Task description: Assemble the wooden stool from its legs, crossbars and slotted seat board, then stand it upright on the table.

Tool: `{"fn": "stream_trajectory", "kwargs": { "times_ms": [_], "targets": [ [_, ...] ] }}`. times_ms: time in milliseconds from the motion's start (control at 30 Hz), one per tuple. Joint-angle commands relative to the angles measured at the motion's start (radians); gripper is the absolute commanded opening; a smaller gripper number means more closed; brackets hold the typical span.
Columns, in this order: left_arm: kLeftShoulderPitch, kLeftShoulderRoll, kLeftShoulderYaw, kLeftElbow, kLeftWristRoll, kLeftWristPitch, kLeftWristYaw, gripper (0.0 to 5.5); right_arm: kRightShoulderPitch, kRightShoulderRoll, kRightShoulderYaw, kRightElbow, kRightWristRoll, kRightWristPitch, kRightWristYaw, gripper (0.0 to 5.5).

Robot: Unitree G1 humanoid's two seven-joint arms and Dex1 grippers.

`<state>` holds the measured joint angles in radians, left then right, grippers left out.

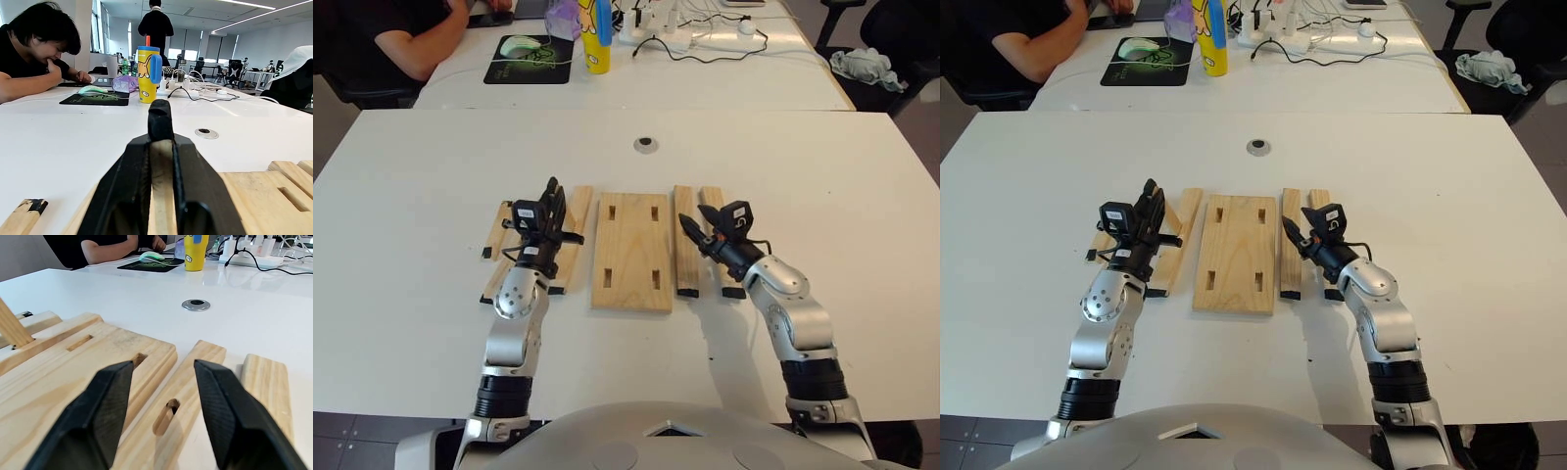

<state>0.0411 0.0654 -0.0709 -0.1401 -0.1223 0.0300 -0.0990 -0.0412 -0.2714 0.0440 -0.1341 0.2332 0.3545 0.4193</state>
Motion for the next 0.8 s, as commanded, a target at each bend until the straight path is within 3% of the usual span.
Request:
{"fn": "stream_trajectory", "kwargs": {
  "times_ms": [33,300,433,600,800],
  "targets": [
    [0.019,0.023,-0.004,0.017,0.033,0.048,-0.009,0.89,-0.011,0.006,-0.003,0.017,-0.007,-0.015,-0.002,2.31],
    [0.007,0.026,0.026,-0.1,0.025,-0.022,-0.022,2.08,0.0,0.027,-0.004,0.047,-0.01,-0.045,-0.016,2.31],
    [-0.003,0.037,0.043,-0.249,0.011,-0.002,-0.024,2.08,0.002,0.031,0.001,0.07,-0.014,-0.064,-0.016,2.31],
    [-0.231,0.032,0.097,-0.3,-0.055,0.257,0.03,2.08,-0.002,0.04,-0.003,0.099,-0.023,-0.088,-0.025,2.31],
    [-0.405,0.037,0.161,-0.204,-0.157,0.509,0.048,1.26,-0.02,0.06,0.007,0.116,-0.035,-0.105,-0.032,2.31]
  ]
}}
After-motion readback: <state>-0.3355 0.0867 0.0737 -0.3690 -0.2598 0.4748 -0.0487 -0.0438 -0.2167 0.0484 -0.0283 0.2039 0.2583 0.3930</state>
